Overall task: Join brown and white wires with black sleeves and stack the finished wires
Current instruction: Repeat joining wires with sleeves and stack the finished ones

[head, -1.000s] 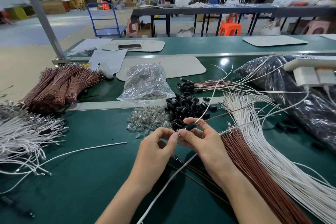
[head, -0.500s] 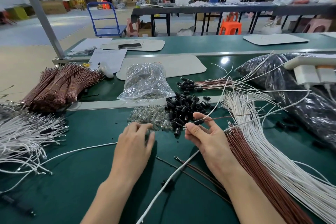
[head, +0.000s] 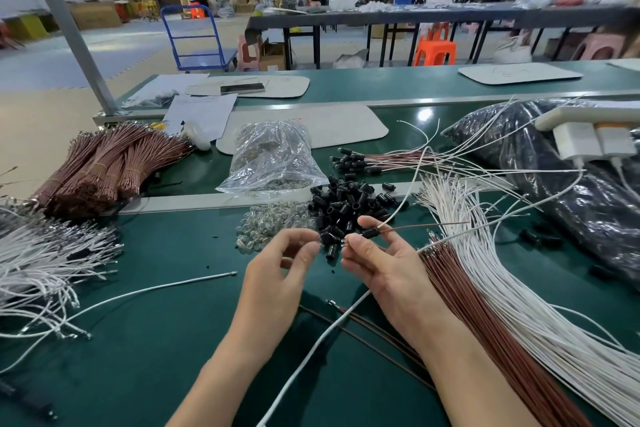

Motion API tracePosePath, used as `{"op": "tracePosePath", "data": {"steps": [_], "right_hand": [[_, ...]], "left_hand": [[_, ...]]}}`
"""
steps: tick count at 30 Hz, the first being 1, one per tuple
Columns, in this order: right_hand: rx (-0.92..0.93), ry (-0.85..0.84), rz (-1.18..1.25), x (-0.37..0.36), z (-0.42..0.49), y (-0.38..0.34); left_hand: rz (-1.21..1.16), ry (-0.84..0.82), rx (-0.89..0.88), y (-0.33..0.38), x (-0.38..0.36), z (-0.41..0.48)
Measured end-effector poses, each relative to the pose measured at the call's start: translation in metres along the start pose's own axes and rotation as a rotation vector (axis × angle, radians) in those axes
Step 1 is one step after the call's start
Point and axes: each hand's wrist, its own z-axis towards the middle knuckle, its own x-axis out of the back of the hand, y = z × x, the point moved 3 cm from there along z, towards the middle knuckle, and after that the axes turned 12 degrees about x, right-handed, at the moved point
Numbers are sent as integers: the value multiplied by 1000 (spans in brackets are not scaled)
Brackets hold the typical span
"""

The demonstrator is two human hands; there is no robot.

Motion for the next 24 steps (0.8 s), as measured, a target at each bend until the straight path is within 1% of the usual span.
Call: {"op": "tracePosePath", "data": {"steps": [3,5,9,18,24], "right_hand": [[-20,-6,17,-1,-1,1],[-30,-8,16,-2,-1,2],[-45,-15,10,-2,-2,4],[-35,-3,5,-2,-3,4],[-23,12,9,-2,-2,3]], "left_hand": [[-144,-63,26,2,-14,-4],[-185,-97,44,1,-18,-5],[-164,-112,34,-1,-22,-4],[-221,-45,76,-6,-20,-2],[-194,-53,49,-5,-22,-3]]}}
